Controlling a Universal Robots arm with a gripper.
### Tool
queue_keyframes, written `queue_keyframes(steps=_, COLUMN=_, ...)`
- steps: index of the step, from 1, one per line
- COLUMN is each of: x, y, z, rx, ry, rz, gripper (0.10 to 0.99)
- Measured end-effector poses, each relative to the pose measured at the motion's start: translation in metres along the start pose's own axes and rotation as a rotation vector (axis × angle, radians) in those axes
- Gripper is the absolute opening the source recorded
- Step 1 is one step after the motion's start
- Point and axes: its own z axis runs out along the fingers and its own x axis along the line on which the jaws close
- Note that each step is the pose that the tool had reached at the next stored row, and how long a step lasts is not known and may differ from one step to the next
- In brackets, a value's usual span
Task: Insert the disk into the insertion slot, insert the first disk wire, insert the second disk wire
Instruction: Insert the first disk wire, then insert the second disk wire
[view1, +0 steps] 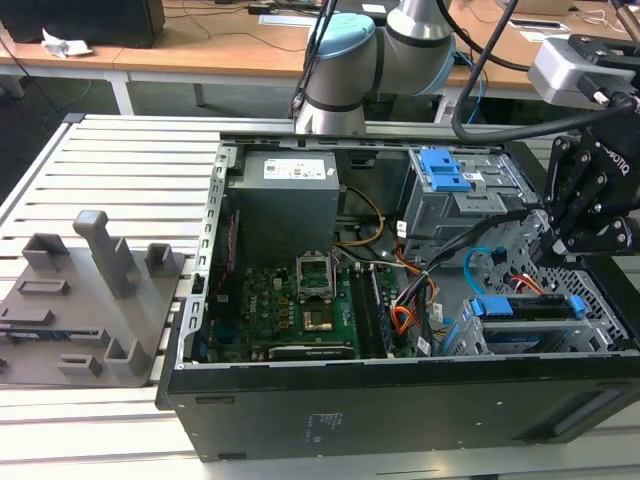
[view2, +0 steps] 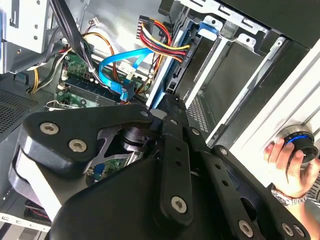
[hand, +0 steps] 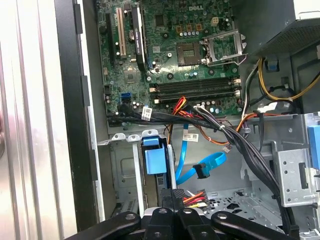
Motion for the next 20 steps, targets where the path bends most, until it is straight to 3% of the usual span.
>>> queue_keyframes(steps=10, x=0.0001, y=0.0000, z=0.0000, rx=0.000, ry=0.0000, rz=0.000, gripper=0.114)
queue_keyframes(steps=12, x=0.0001, y=0.0000, z=0.0000, rx=0.000, ry=0.0000, rz=0.000, gripper=0.235)
queue_keyframes(steps=13, x=0.0001, y=0.0000, z=0.0000, rx=0.000, ry=0.0000, rz=0.000, gripper=0.235)
queue_keyframes(steps=14, x=0.0002, y=0.0000, z=0.0000, rx=0.000, ry=0.0000, rz=0.000, gripper=0.302)
queue_keyframes(steps=16, x=-0.0006, y=0.0001, z=0.0000, rx=0.000, ry=0.0001, rz=0.000, gripper=0.302)
queue_keyframes(steps=20, x=-0.0185, y=0.0022, z=0.0001, rx=0.000, ry=0.0021, rz=0.000, gripper=0.302)
